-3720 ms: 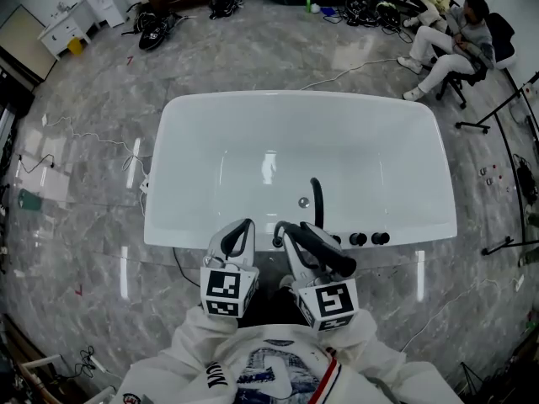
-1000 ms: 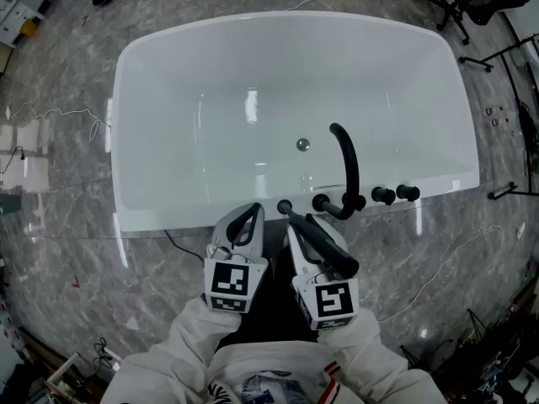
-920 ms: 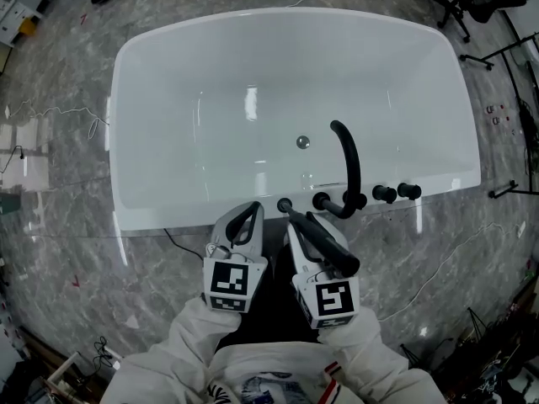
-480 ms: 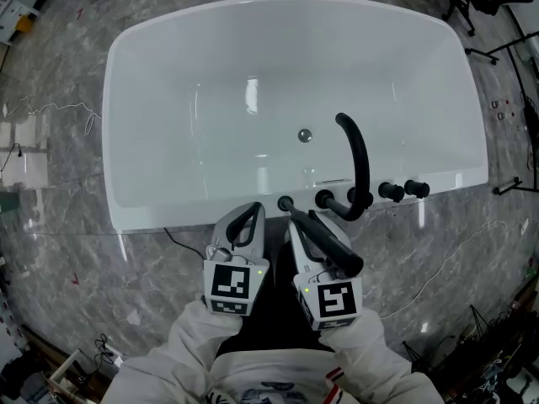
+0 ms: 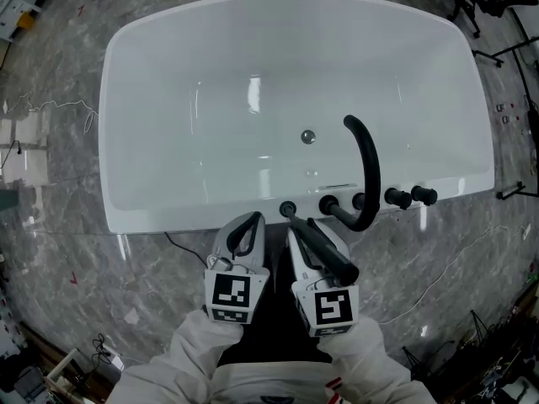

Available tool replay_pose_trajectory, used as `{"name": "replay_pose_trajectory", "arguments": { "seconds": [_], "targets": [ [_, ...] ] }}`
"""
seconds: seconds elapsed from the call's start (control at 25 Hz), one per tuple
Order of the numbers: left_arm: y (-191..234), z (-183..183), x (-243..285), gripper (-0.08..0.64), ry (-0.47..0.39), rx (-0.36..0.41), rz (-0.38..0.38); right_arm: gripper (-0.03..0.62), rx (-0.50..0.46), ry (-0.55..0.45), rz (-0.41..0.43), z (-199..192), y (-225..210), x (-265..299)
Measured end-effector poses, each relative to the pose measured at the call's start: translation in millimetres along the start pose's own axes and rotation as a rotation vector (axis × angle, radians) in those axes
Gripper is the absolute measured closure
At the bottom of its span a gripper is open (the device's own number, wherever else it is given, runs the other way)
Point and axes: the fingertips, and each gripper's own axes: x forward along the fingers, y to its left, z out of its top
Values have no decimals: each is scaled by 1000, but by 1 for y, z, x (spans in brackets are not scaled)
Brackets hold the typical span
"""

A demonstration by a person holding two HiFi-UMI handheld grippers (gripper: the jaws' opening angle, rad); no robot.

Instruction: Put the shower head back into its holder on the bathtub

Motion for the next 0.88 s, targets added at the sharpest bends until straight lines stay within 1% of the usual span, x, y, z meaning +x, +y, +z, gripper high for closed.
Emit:
{"name": "replay_pose_trajectory", "arguments": {
  "seconds": [0.52, 0.88],
  "targets": [
    [5, -12, 14, 560, 0, -32, 16, 454, -3, 20, -7, -23, -6, 14],
    [4, -26, 24, 560, 15, -33, 12, 454, -17, 47, -1, -37, -4, 26]
  ]
}}
